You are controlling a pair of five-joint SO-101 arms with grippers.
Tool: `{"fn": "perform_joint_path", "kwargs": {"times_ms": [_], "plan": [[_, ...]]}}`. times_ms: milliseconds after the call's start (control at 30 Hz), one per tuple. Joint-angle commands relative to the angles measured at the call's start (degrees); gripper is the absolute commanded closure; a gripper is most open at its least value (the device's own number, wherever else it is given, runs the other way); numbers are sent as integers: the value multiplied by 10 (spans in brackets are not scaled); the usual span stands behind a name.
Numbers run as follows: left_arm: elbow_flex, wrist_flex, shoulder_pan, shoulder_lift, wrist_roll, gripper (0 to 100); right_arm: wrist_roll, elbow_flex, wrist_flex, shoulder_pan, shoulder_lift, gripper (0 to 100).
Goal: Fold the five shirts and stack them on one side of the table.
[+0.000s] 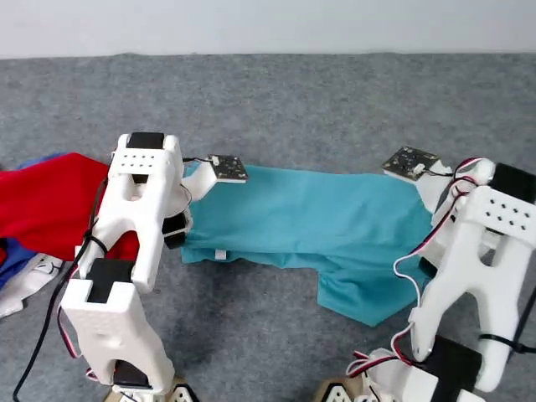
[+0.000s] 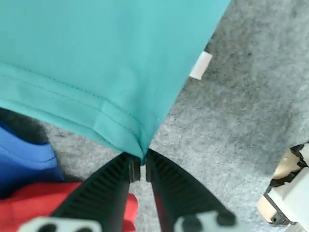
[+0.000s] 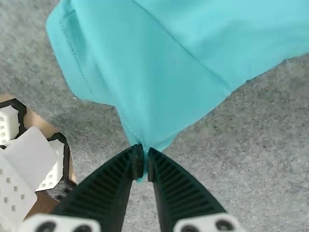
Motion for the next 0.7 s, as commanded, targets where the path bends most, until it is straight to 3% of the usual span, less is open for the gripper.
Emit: {"fn": "perform_joint_path", "kwargs": {"times_ms": [0, 200, 400, 567, 667], "plan": [[-1, -4, -1, -4, 4, 985, 7, -1, 25, 8, -30, 990], [7, -3, 12, -5, 5, 945, 11, -1, 25, 10, -30, 963], [-5, 18, 11, -15, 106, 858, 8, -12, 25, 39, -38, 728], [-31, 16, 11, -65, 113, 859, 8, -30, 20, 37, -49, 756], [-86, -5, 11, -87, 155, 859, -17, -45, -13, 17, -35, 798]]}}
